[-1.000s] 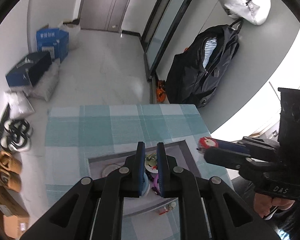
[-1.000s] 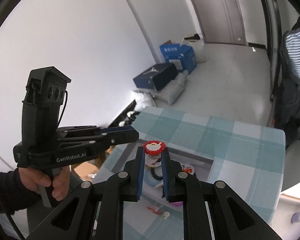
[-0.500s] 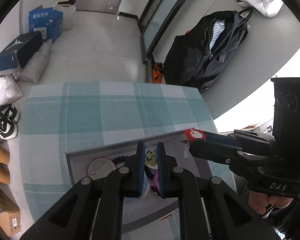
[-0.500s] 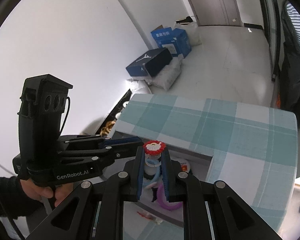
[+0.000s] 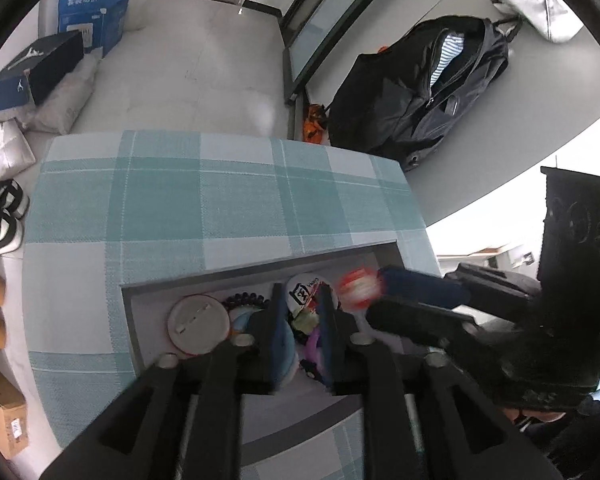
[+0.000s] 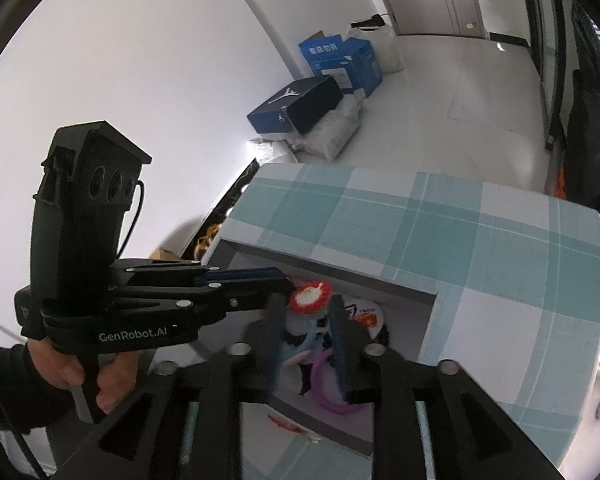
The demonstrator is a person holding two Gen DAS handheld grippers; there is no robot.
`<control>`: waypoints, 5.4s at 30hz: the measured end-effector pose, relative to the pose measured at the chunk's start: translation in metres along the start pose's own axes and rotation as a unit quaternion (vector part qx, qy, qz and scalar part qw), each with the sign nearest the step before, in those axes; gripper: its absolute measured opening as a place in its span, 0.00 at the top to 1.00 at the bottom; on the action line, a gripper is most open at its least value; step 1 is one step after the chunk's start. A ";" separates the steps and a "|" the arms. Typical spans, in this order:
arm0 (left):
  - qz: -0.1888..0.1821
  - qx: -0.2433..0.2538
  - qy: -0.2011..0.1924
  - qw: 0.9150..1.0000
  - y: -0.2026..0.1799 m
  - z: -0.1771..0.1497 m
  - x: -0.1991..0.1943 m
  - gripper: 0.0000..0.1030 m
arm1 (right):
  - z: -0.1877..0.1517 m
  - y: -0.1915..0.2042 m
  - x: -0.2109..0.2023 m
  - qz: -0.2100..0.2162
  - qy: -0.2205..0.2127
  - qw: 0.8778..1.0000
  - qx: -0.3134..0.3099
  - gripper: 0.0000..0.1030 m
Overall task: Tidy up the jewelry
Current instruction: 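Lower the earrings and brooch into the grey box and open both grippers, then move both grippers back to the last items on the table, then grasp the red charm in the clear case with the left gripper and lift, then grasp the small white pearl earring with the right gripper while the left gripper carries the charm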
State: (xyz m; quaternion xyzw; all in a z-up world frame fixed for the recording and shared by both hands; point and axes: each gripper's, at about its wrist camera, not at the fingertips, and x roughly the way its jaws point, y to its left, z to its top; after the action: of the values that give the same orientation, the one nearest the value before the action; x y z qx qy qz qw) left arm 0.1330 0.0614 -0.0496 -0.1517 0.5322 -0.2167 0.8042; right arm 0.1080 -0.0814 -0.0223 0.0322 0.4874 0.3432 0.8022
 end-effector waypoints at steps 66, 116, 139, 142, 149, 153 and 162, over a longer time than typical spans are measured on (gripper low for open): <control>0.127 -0.017 -0.049 0.991 -0.030 -0.111 0.015 0.25 | -0.124 -0.011 -0.045 -0.079 -0.039 0.994 0.066 0.15; 0.050 -0.077 -0.164 0.982 0.000 -0.121 -0.058 0.87 | -0.114 0.015 0.013 -0.091 0.013 0.996 0.010 0.46; 0.050 -0.098 -0.166 0.980 0.015 -0.116 -0.062 0.87 | -0.110 0.039 0.039 -0.153 0.017 0.987 -0.052 0.90; 0.054 -0.099 -0.164 0.980 0.015 -0.116 -0.062 0.87 | -0.110 0.035 0.035 -0.147 0.017 0.988 -0.045 0.90; 0.068 -0.091 -0.167 0.979 0.012 -0.116 -0.062 0.86 | -0.106 0.035 0.026 -0.119 0.010 0.992 -0.040 0.90; 0.074 -0.084 -0.169 0.979 0.009 -0.114 -0.062 0.86 | -0.103 0.035 0.011 -0.060 -0.005 0.998 -0.017 0.90; 0.078 -0.054 -0.167 0.981 -0.009 -0.101 -0.066 0.86 | -0.089 0.023 -0.028 0.016 -0.050 0.997 0.051 0.90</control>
State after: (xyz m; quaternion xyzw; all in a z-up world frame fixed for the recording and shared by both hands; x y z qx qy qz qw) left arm 0.0163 0.0860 -0.0322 -0.1871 0.4112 -0.0961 0.8870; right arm 0.0161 -0.1058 -0.0384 0.0981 0.4629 0.3283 0.8175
